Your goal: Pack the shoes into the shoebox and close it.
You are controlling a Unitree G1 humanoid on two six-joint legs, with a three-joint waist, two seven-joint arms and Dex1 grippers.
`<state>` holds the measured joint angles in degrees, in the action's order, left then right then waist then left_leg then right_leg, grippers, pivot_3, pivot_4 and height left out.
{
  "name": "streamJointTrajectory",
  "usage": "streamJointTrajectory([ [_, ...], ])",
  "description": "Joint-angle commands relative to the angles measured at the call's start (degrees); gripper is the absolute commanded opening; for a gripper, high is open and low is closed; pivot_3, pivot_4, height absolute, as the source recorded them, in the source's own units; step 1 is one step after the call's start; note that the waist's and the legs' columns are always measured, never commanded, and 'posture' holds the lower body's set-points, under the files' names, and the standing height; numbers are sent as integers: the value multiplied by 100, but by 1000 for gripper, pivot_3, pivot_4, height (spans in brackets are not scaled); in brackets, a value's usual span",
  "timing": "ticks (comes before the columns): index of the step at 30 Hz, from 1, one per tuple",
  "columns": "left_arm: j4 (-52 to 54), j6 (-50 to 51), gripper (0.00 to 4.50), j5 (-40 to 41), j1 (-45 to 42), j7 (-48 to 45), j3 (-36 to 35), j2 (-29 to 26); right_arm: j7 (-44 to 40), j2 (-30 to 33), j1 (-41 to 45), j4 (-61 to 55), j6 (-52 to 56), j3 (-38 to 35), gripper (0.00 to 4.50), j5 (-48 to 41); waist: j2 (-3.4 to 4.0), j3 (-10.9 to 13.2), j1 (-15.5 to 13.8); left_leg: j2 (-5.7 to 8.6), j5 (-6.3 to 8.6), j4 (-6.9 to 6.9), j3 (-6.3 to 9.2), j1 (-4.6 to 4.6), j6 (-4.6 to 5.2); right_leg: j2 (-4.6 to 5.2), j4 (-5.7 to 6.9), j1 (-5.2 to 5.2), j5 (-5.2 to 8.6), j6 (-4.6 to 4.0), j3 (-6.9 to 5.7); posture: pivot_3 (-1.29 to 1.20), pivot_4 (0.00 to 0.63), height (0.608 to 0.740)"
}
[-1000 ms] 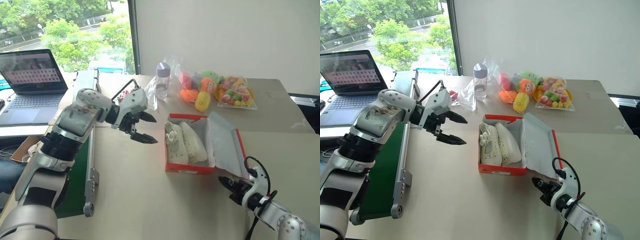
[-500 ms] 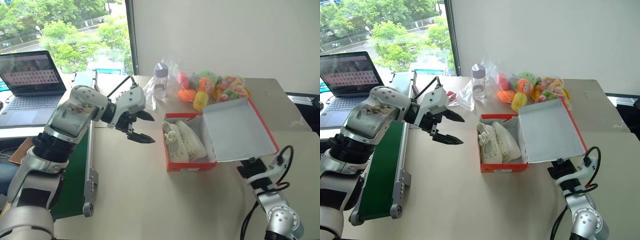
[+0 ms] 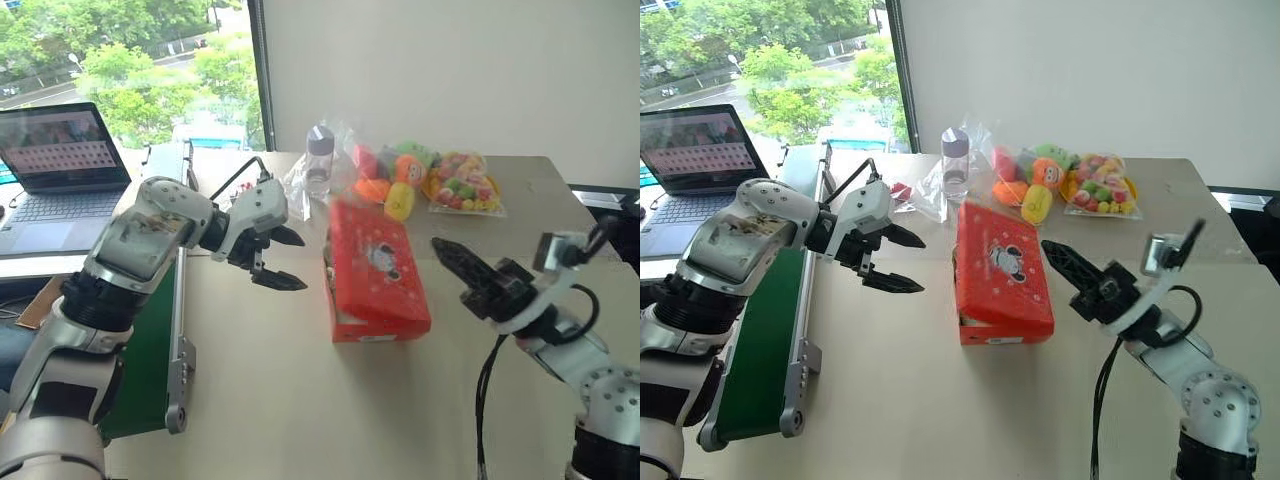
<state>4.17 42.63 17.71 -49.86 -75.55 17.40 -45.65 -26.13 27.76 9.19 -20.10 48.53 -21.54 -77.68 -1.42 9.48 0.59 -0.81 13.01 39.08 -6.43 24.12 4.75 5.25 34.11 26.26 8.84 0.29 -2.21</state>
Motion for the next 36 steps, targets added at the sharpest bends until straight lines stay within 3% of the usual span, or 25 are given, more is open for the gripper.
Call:
streamJointTrajectory([
  [1, 388, 193, 4453, 120, 175, 136, -359, -232, -182, 141, 641, 617, 124, 536, 0, 509, 0, 0, -3, 0, 0, 0, -2, 2, 0, 1, -1, 2, 0, 0, 1, 0, 150, 740],
  [11, 1232, 816, 4453, 346, 918, 621, -821, -664, -1431, 21, 2592, 2486, 337, 2246, 0, 2187, -2, 1, 8, 3, 0, 2, -6, 8, 4, -4, -1, 4, -8, 14, -4, 0, 150, 740],
  [18, 1797, 1204, 4453, 589, 1405, 1068, -1205, -773, -1922, 218, 3361, 3597, -74, 3946, 0, 4405, -2, 1, 5, 4, 0, 7, -7, 10, 3, -1, -1, 5, -15, 25, -6, 0, 150, 740],
  [22, 2061, 1387, 4453, 735, 1640, 1310, -1415, -803, -2380, 148, 3575, 3943, -359, 4459, 0, 5087, -12, -7, 11, 2, -2, 9, -7, -10, -2, -3, 4, -11, -7, 10, -5, 0, 150, 740],
  [28, 2354, 1594, 4453, 960, 1942, 1616, -1703, -880, -2894, 28, 3722, 4450, -896, 5050, 0, 6059, -17, -15, 24, -1, 3, 9, -9, -51, -45, -1, 20, -32, -12, -5, -3, 0, 150, 740],
  [36, 2355, 1523, 4453, 1053, 2108, 1865, -1622, -858, -3203, -152, 3875, 4693, -1061, 4745, 0, 6388, -19, -37, 20, -6, 18, -10, -7, -144, -87, 6, 17, -100, -3, -18, -9, 0, 150, 740],
])
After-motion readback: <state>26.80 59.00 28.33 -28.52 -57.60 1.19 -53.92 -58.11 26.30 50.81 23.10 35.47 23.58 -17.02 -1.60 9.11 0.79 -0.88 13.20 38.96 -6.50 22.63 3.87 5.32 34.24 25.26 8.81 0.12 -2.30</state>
